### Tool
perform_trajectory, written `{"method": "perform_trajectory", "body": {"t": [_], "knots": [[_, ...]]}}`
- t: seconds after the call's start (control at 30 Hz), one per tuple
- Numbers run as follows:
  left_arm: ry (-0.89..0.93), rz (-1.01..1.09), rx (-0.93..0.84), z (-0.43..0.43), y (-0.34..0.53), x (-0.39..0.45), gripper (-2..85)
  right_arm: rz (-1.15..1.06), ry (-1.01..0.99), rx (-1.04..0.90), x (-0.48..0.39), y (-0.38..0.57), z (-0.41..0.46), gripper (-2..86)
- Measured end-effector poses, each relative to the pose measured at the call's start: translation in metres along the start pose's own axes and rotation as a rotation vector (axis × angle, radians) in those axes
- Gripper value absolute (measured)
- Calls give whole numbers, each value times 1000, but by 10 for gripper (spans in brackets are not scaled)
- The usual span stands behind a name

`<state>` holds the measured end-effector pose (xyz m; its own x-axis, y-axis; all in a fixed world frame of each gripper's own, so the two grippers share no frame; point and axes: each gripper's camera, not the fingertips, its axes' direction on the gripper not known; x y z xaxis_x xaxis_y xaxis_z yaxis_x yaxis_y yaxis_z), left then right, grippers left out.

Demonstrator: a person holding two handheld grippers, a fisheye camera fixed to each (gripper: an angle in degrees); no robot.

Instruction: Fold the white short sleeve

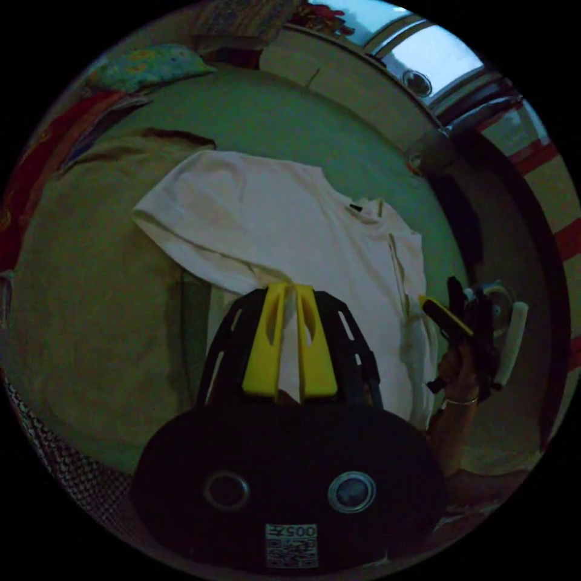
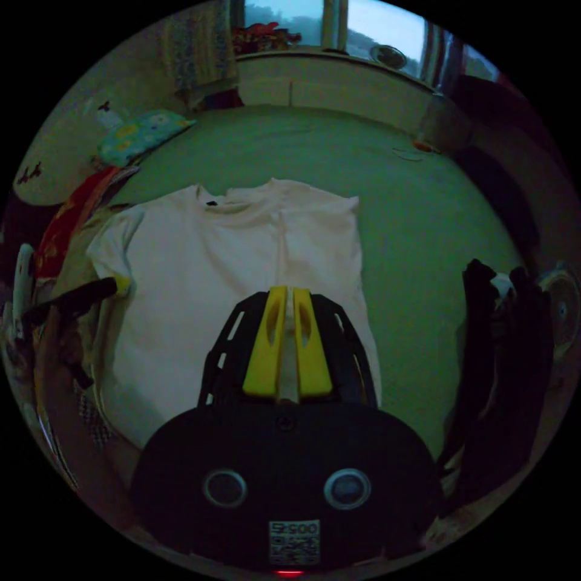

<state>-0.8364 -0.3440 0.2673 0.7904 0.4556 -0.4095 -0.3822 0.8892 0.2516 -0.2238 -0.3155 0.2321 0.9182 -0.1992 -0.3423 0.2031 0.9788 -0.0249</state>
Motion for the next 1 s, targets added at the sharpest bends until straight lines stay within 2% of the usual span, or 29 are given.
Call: {"method": "perform_trajectory", "body": {"t": [0.2, 0.47, 0.67, 0.8, 0.93, 1.0], "knots": [[-14, 68, -12, -6, -9, -23, 67, -179, -92, 50, -89, -31, 1, 43], [43, 97, 7, -20, -12, -61, 72, -570, -301, 179, -251, -110, -25, 76], [2, 21, 47, -24, -14, -89, 73, -824, -208, 109, -370, -150, 6, 78], [7, 0, 48, -22, -18, -102, 73, -821, -117, 62, -409, -171, 35, 57], [33, 2, 51, -19, -22, -110, 72, -707, -76, 134, -416, -196, 36, -5], [43, 7, 43, -16, -24, -112, 71, -671, -103, 159, -409, -208, 28, -10]]}}
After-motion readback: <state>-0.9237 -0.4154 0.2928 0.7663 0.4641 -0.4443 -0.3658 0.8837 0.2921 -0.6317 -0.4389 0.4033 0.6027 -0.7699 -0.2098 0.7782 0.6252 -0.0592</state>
